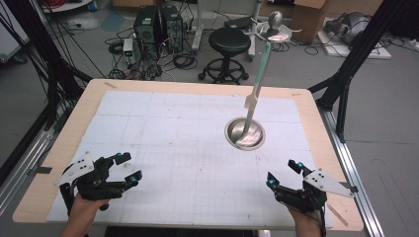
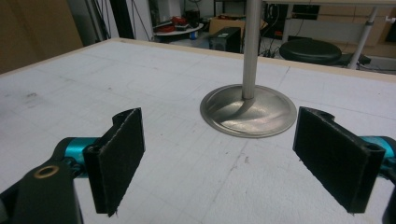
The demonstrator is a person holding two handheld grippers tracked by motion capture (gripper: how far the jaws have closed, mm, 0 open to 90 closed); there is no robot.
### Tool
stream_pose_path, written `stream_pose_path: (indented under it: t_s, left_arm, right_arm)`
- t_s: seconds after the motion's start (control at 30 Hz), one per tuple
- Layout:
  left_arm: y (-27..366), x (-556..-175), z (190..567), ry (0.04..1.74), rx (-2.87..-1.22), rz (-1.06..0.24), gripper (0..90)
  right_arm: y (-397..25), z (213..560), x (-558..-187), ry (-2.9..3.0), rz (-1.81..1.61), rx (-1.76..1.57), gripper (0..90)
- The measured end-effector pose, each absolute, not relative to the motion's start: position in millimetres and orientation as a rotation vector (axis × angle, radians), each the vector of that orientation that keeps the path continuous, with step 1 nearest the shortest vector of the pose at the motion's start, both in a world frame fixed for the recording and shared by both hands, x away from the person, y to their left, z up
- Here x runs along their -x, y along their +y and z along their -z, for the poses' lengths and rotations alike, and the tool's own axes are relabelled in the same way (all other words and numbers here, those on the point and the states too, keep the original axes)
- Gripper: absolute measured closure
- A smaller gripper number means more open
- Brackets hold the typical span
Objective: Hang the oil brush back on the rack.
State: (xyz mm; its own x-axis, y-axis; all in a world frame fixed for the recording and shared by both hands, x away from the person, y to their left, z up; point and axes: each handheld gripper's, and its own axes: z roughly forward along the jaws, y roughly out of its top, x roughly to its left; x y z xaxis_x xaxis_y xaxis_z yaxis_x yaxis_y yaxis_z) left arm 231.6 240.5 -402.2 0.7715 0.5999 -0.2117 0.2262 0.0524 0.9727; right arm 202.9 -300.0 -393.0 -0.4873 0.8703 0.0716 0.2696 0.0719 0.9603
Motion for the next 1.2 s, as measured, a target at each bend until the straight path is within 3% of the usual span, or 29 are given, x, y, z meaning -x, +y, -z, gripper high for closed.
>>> stream_pose_path:
  t_s: [1.2]
  left_arm:
    - [245.7,-229.2,405.9,0.713,-1.522,-0.312,19.7]
  right_arm:
    - [-294.9,395.3,-201.4,1.842,-1.435,-1.126,15.7]
